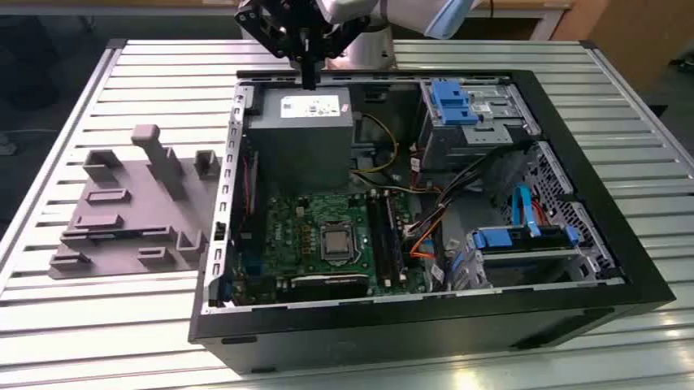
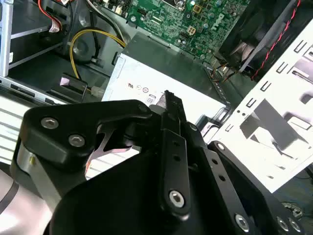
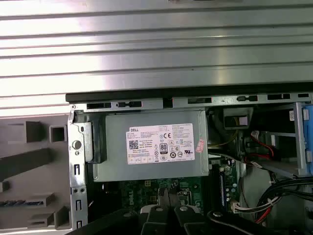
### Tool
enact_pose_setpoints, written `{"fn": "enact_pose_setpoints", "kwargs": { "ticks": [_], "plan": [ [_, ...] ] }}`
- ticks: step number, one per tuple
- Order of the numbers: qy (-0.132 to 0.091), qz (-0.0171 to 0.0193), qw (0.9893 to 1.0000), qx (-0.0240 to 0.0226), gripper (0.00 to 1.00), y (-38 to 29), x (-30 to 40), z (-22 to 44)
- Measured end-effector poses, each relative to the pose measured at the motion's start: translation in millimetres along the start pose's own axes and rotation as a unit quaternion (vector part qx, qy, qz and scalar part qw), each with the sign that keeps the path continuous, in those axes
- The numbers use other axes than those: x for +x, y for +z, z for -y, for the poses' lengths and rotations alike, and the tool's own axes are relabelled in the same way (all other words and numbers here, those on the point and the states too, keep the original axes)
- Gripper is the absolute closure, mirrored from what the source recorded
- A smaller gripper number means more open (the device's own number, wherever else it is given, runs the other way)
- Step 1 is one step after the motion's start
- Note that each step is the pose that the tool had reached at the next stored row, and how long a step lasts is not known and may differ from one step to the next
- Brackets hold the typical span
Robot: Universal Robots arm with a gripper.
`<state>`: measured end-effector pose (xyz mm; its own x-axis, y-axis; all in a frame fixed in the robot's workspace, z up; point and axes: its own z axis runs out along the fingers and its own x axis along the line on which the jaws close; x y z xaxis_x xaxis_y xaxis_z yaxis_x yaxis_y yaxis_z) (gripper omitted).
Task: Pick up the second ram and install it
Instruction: 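Reach for the second ram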
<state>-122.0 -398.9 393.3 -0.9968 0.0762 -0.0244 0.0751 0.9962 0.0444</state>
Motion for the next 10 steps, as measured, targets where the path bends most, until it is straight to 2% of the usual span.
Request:
{"fn": "enact_pose_setpoints", "kwargs": {
  "ticks": [10],
  "plan": [
    [0.000, 0.0000, 1.0000, 0.0000, 0.89, 0.0, 0.8, 0.0]
  ]
}}
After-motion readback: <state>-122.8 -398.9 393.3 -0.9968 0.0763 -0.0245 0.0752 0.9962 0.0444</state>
